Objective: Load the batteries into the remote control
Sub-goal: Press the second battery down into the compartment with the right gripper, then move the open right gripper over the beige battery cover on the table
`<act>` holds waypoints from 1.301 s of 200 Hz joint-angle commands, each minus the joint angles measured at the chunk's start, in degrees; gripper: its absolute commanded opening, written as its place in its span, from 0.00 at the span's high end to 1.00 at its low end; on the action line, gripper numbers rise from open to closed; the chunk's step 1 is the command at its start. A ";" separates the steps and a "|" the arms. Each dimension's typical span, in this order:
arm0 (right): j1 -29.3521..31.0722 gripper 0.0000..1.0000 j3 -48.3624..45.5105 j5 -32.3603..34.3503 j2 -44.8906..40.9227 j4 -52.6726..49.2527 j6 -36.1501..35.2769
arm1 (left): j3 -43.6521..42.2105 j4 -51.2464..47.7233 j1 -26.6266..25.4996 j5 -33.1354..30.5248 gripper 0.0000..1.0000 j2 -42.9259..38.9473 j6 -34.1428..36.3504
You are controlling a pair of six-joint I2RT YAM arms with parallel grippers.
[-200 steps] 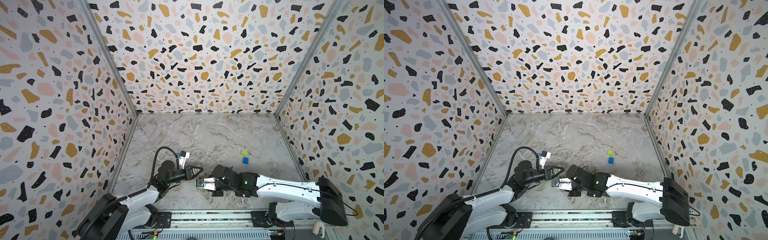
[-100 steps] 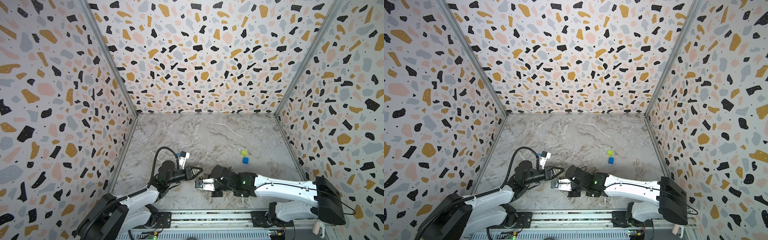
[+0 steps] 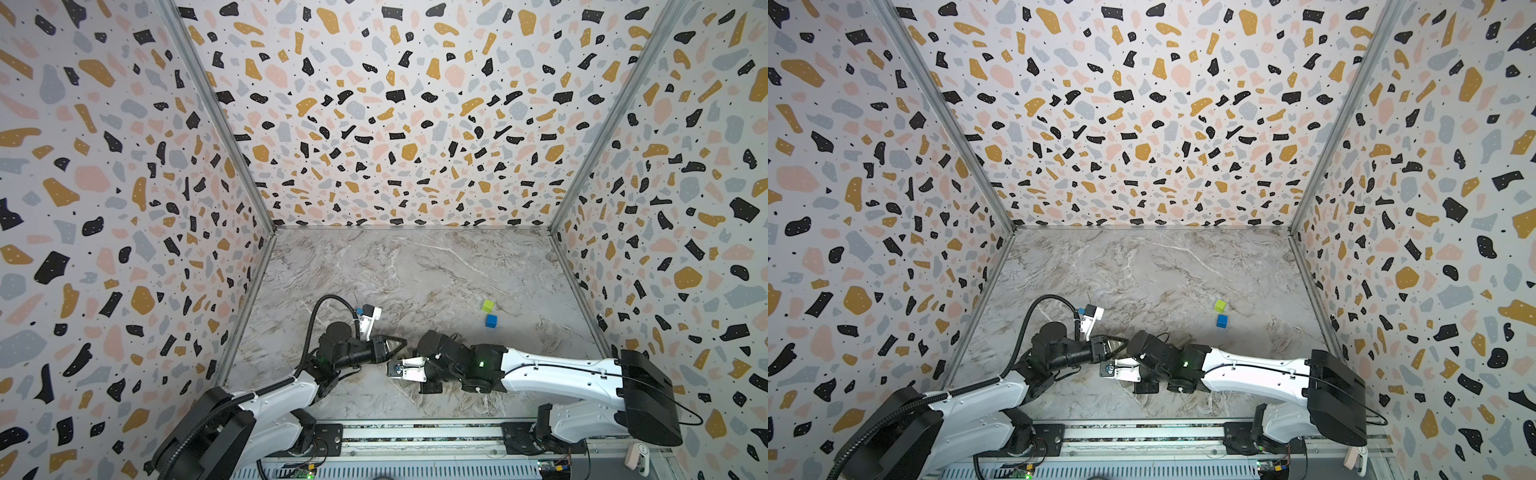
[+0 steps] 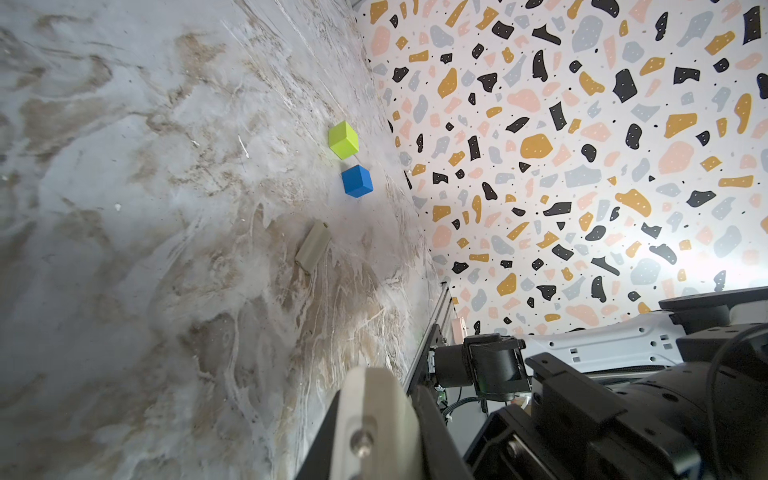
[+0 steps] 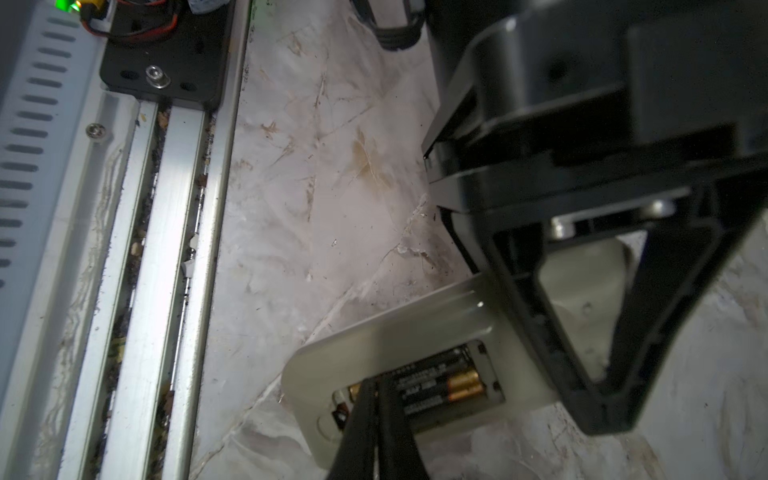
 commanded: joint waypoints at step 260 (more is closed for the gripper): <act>-19.27 0.28 -5.50 2.34 -16.77 -10.95 43.87 | 1.14 -0.75 -0.29 -15.42 1.00 -2.99 8.05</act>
